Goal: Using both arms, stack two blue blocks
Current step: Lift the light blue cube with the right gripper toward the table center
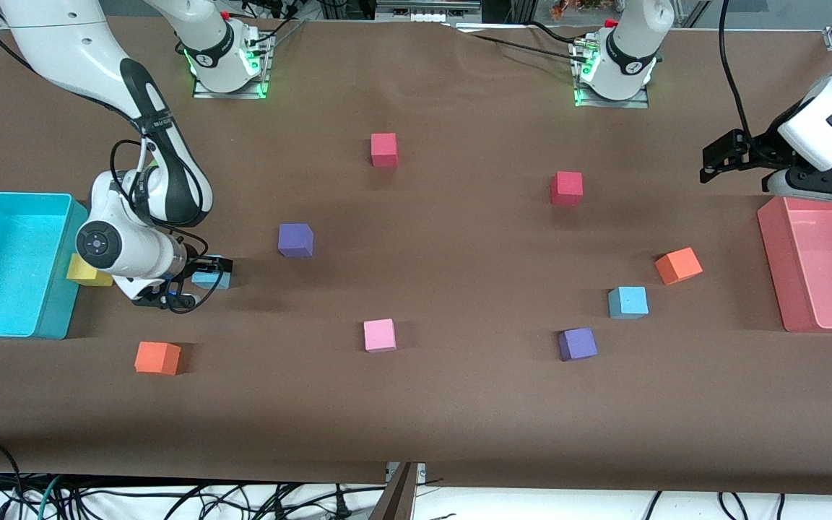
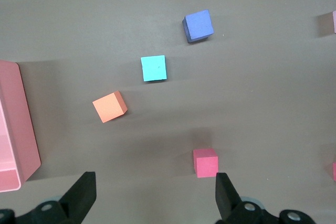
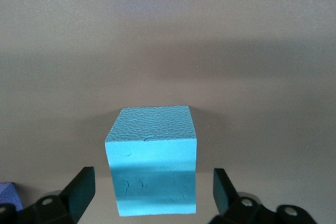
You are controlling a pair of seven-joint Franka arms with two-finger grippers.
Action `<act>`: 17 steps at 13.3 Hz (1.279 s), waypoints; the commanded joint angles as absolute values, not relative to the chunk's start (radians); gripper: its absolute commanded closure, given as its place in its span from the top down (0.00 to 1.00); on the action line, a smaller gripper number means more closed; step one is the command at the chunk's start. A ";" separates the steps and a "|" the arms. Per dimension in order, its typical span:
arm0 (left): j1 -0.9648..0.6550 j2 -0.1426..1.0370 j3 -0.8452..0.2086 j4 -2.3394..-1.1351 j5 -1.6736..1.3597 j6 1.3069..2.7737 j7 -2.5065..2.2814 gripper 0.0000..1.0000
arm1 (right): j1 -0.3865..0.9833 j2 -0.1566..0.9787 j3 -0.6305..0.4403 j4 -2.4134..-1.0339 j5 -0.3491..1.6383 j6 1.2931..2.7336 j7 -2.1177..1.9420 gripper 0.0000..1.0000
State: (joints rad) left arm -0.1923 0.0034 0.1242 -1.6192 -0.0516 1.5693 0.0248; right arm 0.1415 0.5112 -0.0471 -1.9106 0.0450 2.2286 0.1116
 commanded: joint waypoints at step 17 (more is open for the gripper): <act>-0.189 0.017 0.127 -1.585 -0.055 1.545 0.028 1.00 | 0.467 0.620 -0.046 -1.407 0.095 1.796 0.294 0.00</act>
State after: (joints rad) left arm -0.1918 0.0034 0.1277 -1.6183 -0.0516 1.5693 0.0248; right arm 0.3935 0.5451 -0.0367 -1.5048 0.0794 1.8334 0.2382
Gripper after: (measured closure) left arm 0.000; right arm 0.511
